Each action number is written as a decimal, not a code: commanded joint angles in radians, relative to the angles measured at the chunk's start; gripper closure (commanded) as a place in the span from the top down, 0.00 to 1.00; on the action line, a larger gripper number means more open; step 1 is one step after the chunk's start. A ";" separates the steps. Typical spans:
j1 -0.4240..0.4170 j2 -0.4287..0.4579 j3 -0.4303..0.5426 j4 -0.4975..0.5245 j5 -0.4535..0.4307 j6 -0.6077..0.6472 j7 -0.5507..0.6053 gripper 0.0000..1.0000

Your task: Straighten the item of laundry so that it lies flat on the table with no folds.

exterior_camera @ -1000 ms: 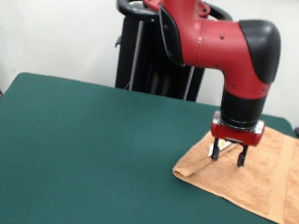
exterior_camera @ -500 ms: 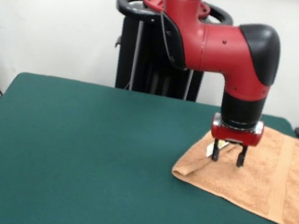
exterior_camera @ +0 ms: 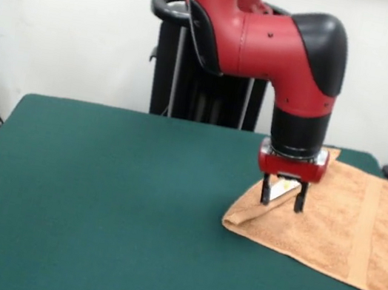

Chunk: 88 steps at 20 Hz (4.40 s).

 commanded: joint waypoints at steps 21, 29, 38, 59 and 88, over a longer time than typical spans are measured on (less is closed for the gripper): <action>0.053 0.192 0.027 -0.007 -0.081 -0.207 0.127 1.00; -0.067 0.052 0.094 0.088 -0.092 -0.055 0.072 1.00; -0.181 0.139 0.101 0.034 -0.209 -0.066 -0.003 1.00; -0.301 -0.038 0.183 0.115 -0.235 0.125 -0.013 1.00; -0.153 -0.245 0.255 0.292 -0.004 0.123 0.245 1.00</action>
